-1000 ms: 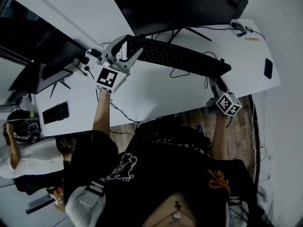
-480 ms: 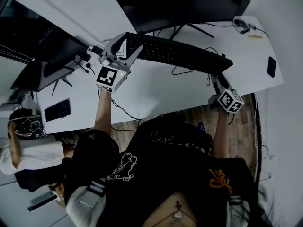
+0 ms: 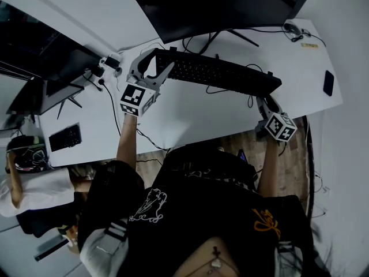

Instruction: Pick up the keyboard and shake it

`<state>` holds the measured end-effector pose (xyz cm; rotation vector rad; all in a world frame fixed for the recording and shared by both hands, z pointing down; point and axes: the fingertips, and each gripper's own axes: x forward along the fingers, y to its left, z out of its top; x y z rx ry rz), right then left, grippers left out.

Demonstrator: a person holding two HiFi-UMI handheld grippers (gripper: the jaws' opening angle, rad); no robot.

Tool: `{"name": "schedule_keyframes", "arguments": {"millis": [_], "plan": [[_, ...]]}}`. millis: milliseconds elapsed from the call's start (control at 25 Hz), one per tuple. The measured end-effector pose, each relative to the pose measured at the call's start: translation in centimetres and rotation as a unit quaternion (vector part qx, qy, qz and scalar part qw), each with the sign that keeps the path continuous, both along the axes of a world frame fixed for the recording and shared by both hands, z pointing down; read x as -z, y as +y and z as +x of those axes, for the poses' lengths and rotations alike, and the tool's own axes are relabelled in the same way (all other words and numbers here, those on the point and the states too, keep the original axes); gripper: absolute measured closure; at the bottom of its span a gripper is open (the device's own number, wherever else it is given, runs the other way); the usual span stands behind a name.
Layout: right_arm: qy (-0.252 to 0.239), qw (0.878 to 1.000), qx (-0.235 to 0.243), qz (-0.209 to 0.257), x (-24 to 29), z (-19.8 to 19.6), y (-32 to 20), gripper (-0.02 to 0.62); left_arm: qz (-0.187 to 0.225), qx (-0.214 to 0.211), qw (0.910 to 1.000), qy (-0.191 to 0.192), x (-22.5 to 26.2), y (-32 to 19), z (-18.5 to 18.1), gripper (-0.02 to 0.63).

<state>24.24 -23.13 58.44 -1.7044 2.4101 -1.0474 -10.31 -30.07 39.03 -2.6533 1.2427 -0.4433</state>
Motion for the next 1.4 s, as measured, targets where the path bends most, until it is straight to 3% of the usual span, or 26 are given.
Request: {"name": "schedule_keyframes", "arguments": {"millis": [320,640,920,1160,1400], "plan": [[0.04,0.996,-0.031,-0.069,-3.0,2.9,1.3,0.397,-0.077,-0.025,0.9963,0.028,-6.9,-3.4,2.2,0.346],[0.071,0.986,-0.053,-0.141,-6.9,5.6,1.6,0.397,-0.165,-0.04,0.9847,0.04,-14.5,-7.4,4.8,0.348],[0.115,0.973,-0.06,-0.189,-8.3,6.2,0.6,0.397,-0.23,-0.043,0.9718,0.029,-20.4,-9.4,5.5,0.348],[0.107,0.969,-0.079,-0.207,-9.3,6.5,-0.7,0.403,-0.266,-0.036,0.9613,0.064,-22.7,-11.6,6.0,0.35],[0.113,0.964,-0.106,-0.216,-9.9,7.1,-1.7,0.41,-0.32,0.002,0.9413,0.107,-26.0,-13.0,6.1,0.351]]}}
